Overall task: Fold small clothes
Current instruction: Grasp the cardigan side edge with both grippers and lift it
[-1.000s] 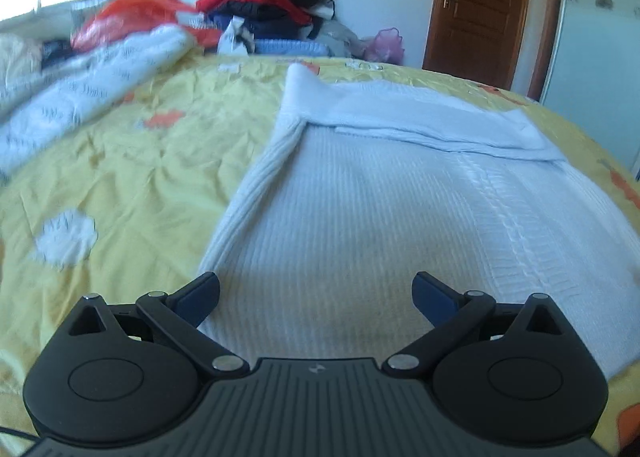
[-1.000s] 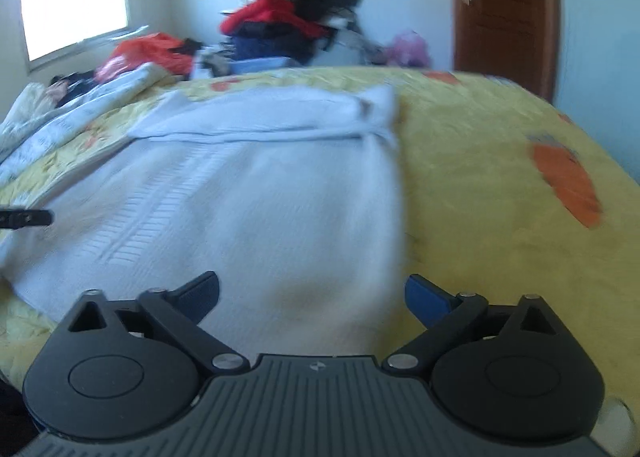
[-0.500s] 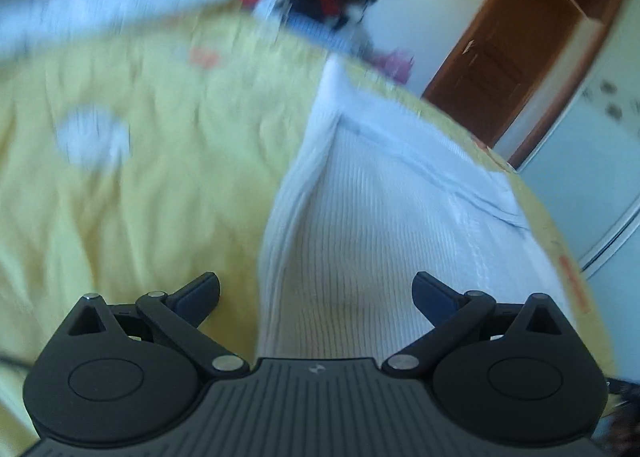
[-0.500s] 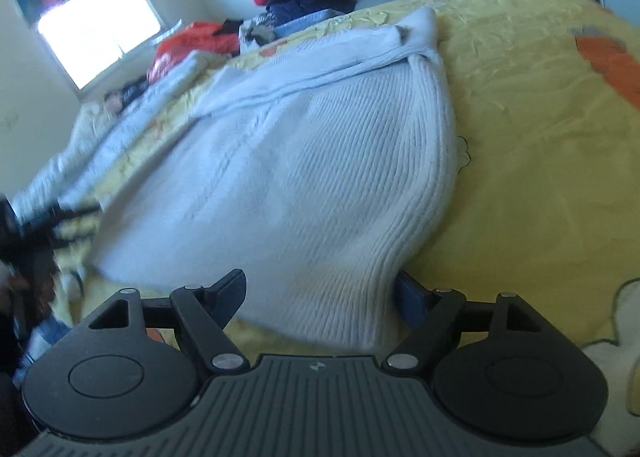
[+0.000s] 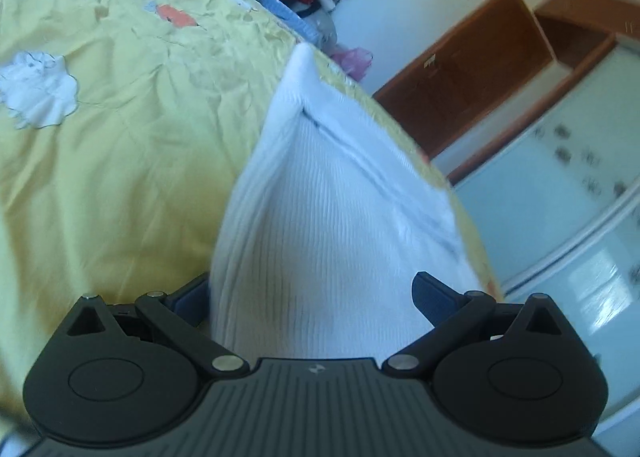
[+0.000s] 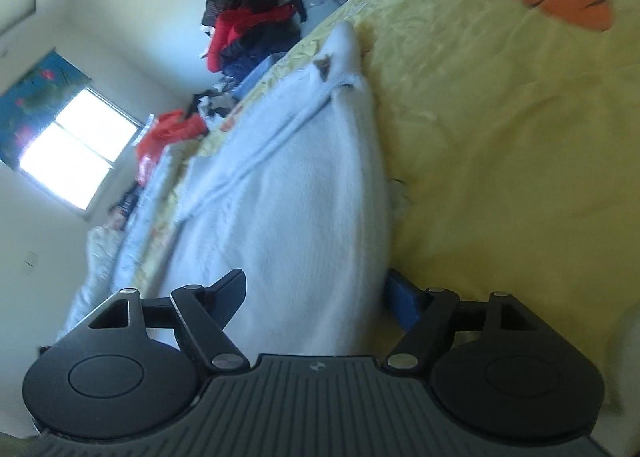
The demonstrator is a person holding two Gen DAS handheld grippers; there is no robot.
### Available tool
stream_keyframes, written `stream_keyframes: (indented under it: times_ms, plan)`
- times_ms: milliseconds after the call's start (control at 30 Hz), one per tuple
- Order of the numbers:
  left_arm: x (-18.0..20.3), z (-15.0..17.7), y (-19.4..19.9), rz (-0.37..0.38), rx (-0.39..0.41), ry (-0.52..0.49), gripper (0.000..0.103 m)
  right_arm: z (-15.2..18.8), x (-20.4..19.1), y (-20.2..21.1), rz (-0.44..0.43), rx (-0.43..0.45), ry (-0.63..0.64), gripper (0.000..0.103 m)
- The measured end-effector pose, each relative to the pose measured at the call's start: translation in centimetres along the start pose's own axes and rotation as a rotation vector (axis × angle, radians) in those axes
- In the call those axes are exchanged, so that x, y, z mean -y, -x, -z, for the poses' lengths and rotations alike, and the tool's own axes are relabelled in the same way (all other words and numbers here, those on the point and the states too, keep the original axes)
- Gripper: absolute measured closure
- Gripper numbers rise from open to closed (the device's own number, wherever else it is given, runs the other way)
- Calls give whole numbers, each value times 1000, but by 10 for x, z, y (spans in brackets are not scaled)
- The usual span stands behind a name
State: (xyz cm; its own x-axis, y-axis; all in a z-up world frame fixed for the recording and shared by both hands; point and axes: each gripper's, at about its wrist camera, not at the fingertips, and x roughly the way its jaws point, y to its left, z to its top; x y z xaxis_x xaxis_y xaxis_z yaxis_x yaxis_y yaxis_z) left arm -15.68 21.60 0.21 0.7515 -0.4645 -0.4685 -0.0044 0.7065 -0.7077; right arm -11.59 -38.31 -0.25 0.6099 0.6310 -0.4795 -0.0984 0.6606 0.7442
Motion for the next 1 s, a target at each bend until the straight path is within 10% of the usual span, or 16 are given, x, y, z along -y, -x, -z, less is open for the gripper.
stream_keyframes:
  times_ms: [300, 467, 500, 533, 567, 733, 867, 1000]
  plan:
    - [0, 4, -3, 71, -60, 2, 0, 21, 17, -8, -104, -173, -75, 99]
    - [14, 13, -4, 29, -54, -72, 2, 21, 8, -5, -102, -155, -37, 94]
    - [19, 12, -5, -6, -62, -103, 23, 19, 2, -2, -93, -152, -9, 94]
    - [24, 11, -6, -61, -82, -142, 76, 16, -4, 4, -101, -137, 17, 94]
    - [27, 10, -9, -116, -116, -168, 89, 12, -9, 12, -115, -121, 34, 94]
    - [10, 6, 5, -184, -128, -206, 93, 6, 3, 27, 33, -133, 102, 96]
    - [-1, 9, 13, -158, -115, -158, 93, 15, 12, 22, -10, -132, 59, 98]
    - [1, 12, 15, -166, -80, -139, 91, 15, 5, 12, -23, -157, 57, 79]
